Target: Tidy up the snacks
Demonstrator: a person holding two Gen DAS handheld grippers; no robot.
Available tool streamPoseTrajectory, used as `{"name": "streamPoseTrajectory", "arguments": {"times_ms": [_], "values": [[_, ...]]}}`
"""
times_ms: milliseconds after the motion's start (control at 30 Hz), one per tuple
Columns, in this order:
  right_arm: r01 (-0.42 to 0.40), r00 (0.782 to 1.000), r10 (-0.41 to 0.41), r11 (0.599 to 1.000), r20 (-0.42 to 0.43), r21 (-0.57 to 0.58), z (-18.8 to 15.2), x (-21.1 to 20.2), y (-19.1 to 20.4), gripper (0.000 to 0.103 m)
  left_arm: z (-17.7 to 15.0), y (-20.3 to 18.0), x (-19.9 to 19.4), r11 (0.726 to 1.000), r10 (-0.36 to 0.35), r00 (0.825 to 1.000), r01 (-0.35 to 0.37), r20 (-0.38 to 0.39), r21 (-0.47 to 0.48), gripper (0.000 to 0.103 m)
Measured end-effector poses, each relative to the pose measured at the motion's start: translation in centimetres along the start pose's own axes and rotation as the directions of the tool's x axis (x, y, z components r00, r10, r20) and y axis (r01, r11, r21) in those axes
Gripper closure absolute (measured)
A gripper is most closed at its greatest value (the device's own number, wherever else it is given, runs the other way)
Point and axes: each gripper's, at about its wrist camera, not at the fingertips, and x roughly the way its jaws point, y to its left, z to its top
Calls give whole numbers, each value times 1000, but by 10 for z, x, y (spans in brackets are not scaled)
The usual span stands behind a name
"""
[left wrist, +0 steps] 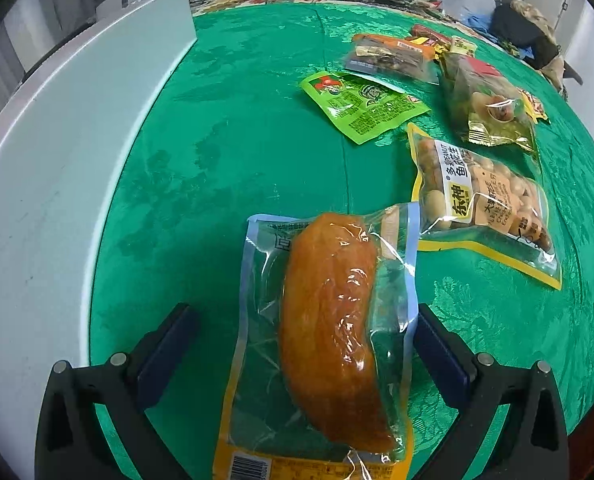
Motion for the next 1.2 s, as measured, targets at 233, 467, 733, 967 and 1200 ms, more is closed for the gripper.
{"name": "streamPoseTrajectory", "arguments": {"times_ms": [233, 467, 733, 967, 1200], "values": [[0, 1000, 0, 1000, 0, 0, 0, 0, 1, 13, 0, 1, 0, 999, -15, 1000, 14, 18, 31, 0], [0, 1000, 0, 1000, 0, 0, 0, 0, 1, 13, -2, 4, 0, 999, -21, 998, 19, 56, 43, 0], [0, 1000, 0, 1000, 0, 0, 0, 0, 1, 13, -6, 5, -2, 999, -25, 996, 20, 86, 49, 0], [0, 1000, 0, 1000, 0, 0, 0, 0, 0, 13, -9, 4, -2, 999, -25, 995, 20, 102, 48, 0], [0, 1000, 0, 1000, 0, 0, 0, 0, 0, 13, -11, 4, -3, 999, -25, 994, 20, 104, 48, 0]]}}
